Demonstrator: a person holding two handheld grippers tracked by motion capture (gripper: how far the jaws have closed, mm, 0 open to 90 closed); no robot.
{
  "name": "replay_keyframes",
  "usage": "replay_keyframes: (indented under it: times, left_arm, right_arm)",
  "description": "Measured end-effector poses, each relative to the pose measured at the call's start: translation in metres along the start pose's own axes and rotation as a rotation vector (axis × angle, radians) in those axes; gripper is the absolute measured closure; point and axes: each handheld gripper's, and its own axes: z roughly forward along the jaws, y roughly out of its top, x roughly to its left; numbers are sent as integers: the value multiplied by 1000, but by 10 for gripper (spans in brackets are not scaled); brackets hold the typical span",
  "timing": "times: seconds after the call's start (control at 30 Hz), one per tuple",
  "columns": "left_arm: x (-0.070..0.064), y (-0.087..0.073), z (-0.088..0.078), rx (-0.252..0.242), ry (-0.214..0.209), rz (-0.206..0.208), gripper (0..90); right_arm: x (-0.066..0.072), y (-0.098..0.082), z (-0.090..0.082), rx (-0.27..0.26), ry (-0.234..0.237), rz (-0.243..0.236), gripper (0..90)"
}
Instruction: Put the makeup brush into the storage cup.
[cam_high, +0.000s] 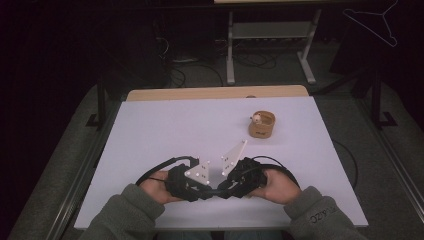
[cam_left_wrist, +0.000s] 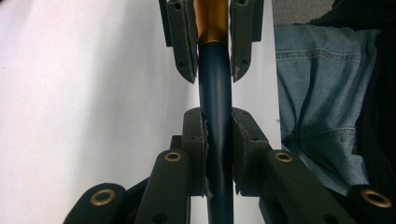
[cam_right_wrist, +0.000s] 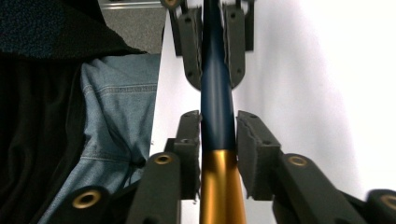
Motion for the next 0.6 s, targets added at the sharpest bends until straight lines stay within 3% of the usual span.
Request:
replay_keyframes:
  times: [0.23,0.4,0.6]
  left_arm:
    - [2,-6,-7,-18,-1,-14,774]
    - [2,-8,-8,-37,-13,-21,773]
    - [2,-6,-3,-9,-31,-22,759]
  right_arm:
    - [-3,-7,-1,-17,8,-11,628]
    - [-3,-8,-3,-20,5,-16,692]
    - [-1,-4,-4,-1,3,-11,701]
